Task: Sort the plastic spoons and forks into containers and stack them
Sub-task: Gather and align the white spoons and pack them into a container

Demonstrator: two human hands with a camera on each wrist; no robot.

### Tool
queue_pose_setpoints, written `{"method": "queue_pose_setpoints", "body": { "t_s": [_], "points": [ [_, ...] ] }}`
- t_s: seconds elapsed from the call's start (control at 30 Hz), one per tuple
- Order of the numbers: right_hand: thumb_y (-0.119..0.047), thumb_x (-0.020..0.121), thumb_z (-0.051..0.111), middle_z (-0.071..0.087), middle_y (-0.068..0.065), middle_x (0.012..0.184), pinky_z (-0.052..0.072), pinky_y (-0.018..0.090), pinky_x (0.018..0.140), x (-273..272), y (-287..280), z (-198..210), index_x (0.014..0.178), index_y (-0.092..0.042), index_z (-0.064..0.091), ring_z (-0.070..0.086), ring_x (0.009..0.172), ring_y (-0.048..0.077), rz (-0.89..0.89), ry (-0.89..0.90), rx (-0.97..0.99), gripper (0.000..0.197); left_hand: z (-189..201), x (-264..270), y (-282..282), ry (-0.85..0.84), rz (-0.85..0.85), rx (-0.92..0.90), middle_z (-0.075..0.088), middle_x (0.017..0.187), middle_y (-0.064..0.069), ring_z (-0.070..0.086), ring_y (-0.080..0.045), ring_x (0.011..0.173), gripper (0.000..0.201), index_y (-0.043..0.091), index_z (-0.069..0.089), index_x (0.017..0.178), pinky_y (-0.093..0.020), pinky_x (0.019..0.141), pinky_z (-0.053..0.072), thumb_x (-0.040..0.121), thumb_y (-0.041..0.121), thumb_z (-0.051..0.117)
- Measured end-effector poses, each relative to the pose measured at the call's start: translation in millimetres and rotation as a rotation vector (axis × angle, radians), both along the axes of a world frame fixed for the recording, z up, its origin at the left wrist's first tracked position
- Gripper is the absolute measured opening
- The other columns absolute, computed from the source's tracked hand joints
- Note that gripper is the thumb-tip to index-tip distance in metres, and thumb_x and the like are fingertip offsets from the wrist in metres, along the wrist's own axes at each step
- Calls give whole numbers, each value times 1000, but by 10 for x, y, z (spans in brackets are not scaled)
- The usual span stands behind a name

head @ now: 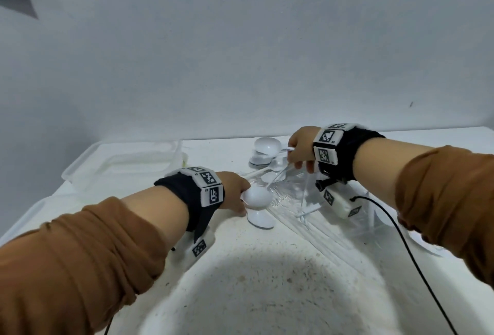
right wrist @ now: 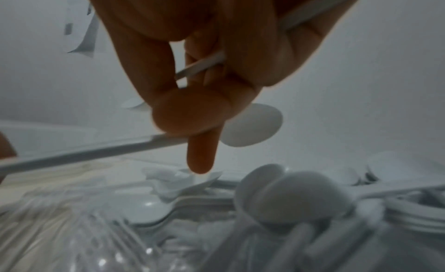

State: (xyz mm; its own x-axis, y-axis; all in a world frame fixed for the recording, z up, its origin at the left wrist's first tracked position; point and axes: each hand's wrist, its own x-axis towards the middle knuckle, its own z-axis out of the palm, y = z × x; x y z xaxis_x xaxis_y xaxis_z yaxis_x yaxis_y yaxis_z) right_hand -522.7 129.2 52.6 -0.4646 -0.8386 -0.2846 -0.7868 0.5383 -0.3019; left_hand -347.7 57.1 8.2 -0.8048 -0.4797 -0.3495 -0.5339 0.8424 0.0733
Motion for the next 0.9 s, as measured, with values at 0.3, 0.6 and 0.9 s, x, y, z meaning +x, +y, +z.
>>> {"method": "queue_pose_setpoints", "body": {
  "t_s": [0.3,0.6,0.9],
  "points": [
    [-15,84,66,68,3,68,31,9,31,-120,240,73,76,-11,61,64,53,10,-208,-170,-239,10,-20,-162,17,-89,-94,-130,60,117,-8,54,-25,99,34,7,58,111,-26,76,37,90,35,57],
    [-3,89,44,58,7,66,32,15,33,-108,216,81,101,-15,45,51,34,11,-354,-189,-414,18,357,-331,-374,317,147,60,53,69,4,52,-19,71,31,19,49,70,-25,62,35,97,34,43],
    [-6,96,35,42,3,61,30,22,45,-269,477,185,113,-2,59,38,49,14,-321,-203,-410,29,3,-663,-405,95,87,-88,59,116,-10,55,-27,106,36,10,56,116,-28,81,39,94,38,47]
  ]
}}
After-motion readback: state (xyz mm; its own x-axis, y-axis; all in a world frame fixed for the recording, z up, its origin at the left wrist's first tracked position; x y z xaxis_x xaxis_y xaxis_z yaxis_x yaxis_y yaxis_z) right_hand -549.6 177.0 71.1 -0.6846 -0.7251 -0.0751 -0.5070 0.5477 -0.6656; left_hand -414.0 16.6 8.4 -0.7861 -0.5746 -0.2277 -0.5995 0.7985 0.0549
